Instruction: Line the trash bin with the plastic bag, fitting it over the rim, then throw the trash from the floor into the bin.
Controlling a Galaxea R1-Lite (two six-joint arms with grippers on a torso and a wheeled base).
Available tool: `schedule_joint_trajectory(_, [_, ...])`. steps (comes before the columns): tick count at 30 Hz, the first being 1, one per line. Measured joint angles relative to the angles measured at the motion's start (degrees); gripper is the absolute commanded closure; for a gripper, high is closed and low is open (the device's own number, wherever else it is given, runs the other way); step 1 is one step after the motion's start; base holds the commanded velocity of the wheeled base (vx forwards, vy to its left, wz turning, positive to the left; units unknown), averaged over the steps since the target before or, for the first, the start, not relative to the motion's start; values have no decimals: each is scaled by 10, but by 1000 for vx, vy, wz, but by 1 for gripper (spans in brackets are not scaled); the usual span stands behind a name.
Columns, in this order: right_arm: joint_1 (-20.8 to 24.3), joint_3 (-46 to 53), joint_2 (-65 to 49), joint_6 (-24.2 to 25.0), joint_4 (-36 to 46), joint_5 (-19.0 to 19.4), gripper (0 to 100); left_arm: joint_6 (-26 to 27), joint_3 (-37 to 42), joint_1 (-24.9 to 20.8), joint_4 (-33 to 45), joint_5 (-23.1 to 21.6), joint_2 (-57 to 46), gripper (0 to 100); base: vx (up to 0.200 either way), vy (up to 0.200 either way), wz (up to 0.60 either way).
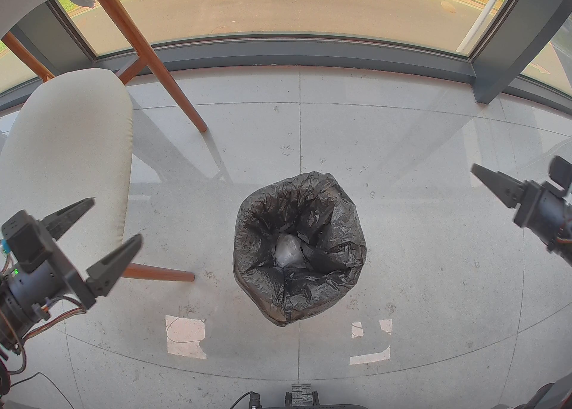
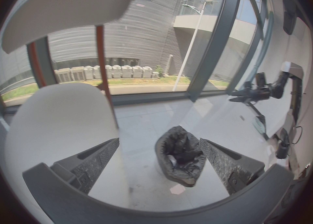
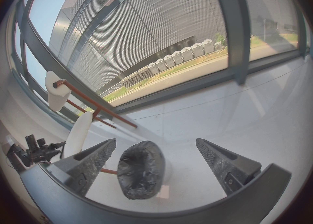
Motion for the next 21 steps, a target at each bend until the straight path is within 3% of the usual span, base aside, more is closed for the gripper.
schedule_joint_trajectory(8, [-78,122,-221,-67,78,0,0,-27,64,70,60,65,-170,0,0,0,0])
schedule_joint_trajectory(13, [-95,166,-366,-110,209,-9,0,-33,87,92,189,91,-294,0,0,0,0])
schedule_joint_trajectory(19, [-105,202,-527,-155,364,-68,0,-60,109,114,408,142,-454,0,0,0,0])
schedule_joint_trajectory(21, [-107,212,-567,-164,393,-81,0,-64,115,119,448,152,-494,0,0,0,0])
